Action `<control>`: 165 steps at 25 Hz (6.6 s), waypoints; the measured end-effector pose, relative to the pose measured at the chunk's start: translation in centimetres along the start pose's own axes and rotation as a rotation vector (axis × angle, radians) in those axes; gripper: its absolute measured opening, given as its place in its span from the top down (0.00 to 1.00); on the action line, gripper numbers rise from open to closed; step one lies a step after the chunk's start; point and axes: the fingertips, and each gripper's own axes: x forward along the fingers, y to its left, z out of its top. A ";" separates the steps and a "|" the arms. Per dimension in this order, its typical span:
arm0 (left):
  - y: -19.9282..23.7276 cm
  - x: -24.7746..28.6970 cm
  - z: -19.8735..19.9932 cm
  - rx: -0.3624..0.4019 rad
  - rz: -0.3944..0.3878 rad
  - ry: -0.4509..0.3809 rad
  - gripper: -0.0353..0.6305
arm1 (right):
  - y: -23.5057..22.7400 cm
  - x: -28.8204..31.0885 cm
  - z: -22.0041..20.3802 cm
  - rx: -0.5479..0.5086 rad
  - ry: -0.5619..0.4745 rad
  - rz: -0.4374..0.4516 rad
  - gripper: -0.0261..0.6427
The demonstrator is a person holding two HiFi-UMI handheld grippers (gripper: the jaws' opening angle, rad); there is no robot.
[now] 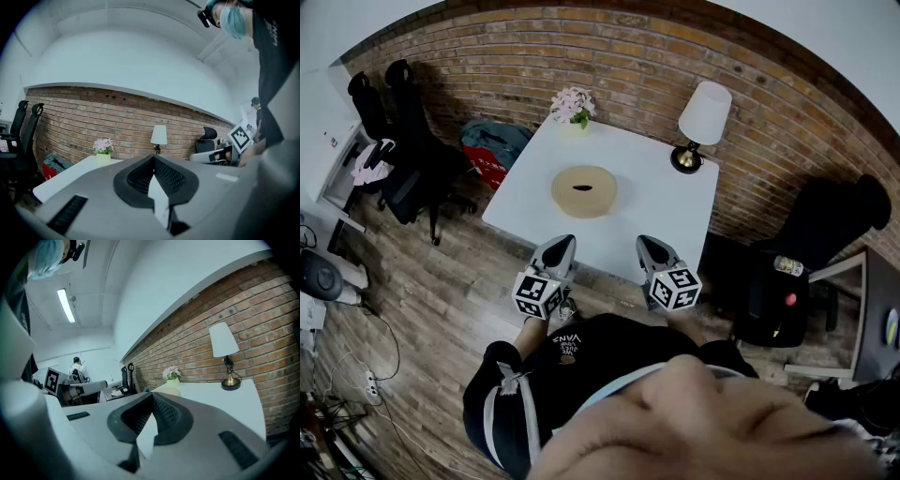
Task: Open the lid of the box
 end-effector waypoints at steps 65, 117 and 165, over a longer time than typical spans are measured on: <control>17.0 10.4 -2.5 0.016 -0.352 0.149 0.93 | -2.6 16.0 -1.6 0.145 -0.019 -0.290 0.95; 10.7 17.9 -14.1 0.516 -0.586 0.712 0.42 | -8.9 21.1 -11.9 -0.142 0.400 0.196 0.55; 11.1 18.4 -19.8 0.691 -0.712 1.120 0.38 | -8.3 23.4 -12.8 -0.221 0.416 0.201 0.49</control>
